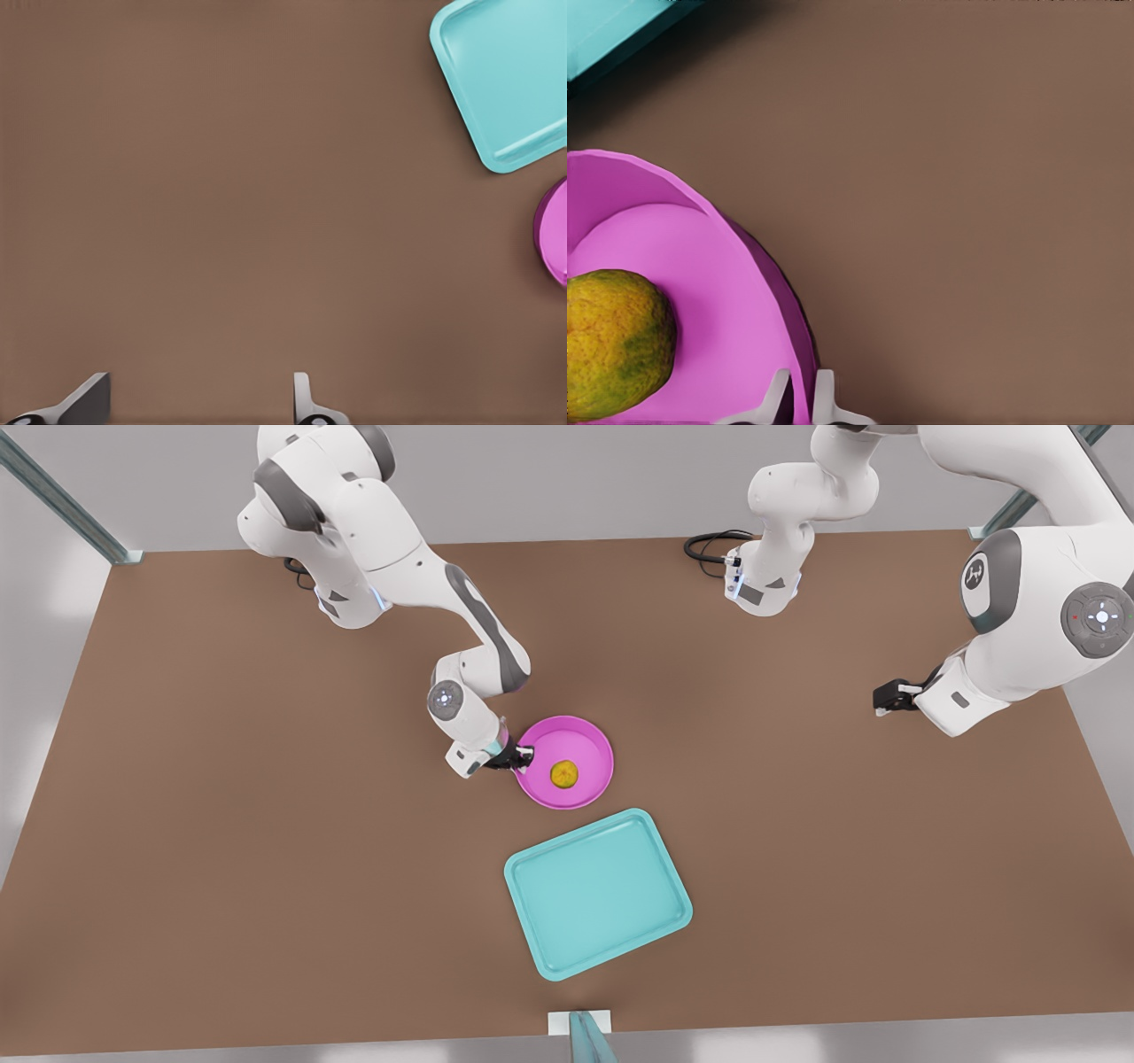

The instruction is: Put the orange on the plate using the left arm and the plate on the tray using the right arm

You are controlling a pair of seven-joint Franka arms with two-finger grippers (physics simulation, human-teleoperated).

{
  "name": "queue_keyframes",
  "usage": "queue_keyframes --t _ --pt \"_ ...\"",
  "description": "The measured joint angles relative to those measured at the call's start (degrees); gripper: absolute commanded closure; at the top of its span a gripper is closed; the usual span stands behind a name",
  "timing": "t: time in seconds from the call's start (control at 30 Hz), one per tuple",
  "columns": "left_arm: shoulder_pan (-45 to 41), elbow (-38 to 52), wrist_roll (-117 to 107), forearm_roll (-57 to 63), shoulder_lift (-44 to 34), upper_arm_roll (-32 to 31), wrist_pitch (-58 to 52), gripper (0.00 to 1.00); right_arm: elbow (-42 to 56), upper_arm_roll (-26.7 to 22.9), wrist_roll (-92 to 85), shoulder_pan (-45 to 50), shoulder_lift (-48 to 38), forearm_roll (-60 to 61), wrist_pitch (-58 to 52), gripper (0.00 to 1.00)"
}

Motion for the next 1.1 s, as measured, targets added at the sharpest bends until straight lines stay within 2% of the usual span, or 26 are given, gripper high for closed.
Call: queue_keyframes --t 0.37,0.53,0.83,1.1 --pt "0.00 0.48 0.54 0.03 0.25 0.02 0.08 0.00 0.07 0.08 -0.80 0.05 -4.49 -0.10 -1.67 0.79" --pt "-0.01 0.51 0.70 0.05 0.32 0.03 0.20 0.00 7.84 0.00 -0.99 -4.38 -2.57 0.02 -2.11 0.79" --pt "-0.01 1.16 0.89 0.07 0.33 0.05 0.08 0.00 38.19 -0.02 -1.25 -14.76 16.35 0.71 -10.64 0.79" --pt "0.10 1.25 0.99 0.09 0.36 0.05 0.05 0.00 48.73 1.20 -1.19 -14.91 25.45 1.67 -14.14 0.79"
